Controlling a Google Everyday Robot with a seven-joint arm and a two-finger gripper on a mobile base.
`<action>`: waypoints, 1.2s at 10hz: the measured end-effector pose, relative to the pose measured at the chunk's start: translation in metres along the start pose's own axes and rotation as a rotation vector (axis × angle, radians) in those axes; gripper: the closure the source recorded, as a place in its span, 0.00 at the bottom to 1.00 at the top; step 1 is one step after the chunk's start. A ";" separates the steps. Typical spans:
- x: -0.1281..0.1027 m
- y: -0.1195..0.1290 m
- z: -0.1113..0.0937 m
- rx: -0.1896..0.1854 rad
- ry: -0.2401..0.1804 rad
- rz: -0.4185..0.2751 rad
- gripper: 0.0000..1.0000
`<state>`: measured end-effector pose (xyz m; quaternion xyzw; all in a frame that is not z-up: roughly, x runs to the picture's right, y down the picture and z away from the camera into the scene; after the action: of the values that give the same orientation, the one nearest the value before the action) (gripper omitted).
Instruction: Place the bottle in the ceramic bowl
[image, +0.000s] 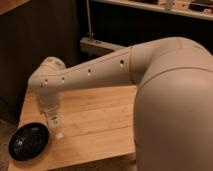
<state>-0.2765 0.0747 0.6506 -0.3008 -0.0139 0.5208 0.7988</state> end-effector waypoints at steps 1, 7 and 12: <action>-0.002 0.003 0.000 -0.005 -0.002 -0.007 1.00; -0.001 0.003 0.000 -0.006 0.002 -0.004 1.00; -0.017 0.017 -0.002 -0.029 -0.026 -0.069 1.00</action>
<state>-0.2975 0.0642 0.6459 -0.3047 -0.0422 0.4966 0.8117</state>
